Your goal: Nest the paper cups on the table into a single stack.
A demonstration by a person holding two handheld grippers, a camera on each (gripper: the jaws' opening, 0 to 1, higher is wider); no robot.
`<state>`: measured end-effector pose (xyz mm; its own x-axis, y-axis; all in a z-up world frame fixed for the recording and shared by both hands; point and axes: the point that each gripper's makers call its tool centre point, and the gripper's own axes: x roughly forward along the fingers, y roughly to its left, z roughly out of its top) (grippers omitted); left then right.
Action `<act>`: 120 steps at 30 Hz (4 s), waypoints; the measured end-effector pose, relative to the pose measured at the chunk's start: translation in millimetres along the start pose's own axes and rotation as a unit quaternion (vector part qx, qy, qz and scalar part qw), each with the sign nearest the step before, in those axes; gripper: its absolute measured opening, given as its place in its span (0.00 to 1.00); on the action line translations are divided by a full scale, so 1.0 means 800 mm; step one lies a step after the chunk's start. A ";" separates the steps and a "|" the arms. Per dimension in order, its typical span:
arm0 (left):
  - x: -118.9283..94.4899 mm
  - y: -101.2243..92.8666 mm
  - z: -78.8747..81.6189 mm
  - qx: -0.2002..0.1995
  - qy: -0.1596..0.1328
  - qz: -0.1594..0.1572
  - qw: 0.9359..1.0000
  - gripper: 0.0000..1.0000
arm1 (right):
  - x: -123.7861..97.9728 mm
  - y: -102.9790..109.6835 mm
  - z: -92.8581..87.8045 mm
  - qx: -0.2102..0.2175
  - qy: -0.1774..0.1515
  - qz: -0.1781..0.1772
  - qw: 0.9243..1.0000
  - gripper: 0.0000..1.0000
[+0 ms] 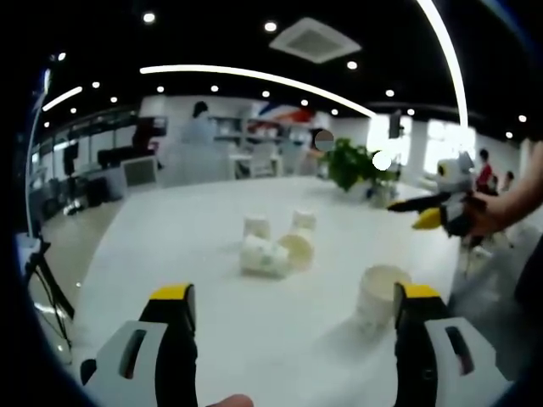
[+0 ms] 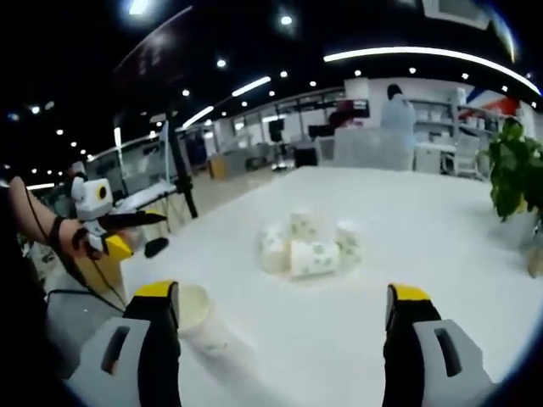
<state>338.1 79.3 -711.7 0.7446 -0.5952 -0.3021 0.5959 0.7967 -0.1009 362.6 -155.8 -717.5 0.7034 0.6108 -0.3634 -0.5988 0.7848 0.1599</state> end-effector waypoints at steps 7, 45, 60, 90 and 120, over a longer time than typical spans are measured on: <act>0.005 0.003 -0.001 -0.013 0.002 0.002 1.000 0.96 | 0.000 -0.005 0.001 0.001 -0.004 -0.003 1.000 1.00; 0.117 0.042 0.003 -0.059 0.025 -0.018 0.998 0.95 | 0.022 -0.039 -0.017 0.036 -0.007 0.011 0.999 0.96; 0.173 0.064 -0.004 -0.086 0.039 -0.038 0.995 0.94 | 0.039 -0.050 -0.036 0.045 0.009 0.023 0.999 0.96; 0.230 0.049 -0.015 -0.091 0.073 -0.120 0.986 0.83 | 0.035 -0.069 -0.069 0.072 0.029 0.002 0.997 0.96; 0.214 0.020 -0.037 -0.131 0.087 -0.171 0.973 0.51 | 0.033 -0.061 -0.081 0.089 0.032 0.003 0.995 0.94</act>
<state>465.7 -6.7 -793.2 0.4405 -0.8213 -0.3625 0.6855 0.5685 -0.4548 385.5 -184.9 -794.1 0.6709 0.6113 -0.4197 -0.5205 0.7914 0.3206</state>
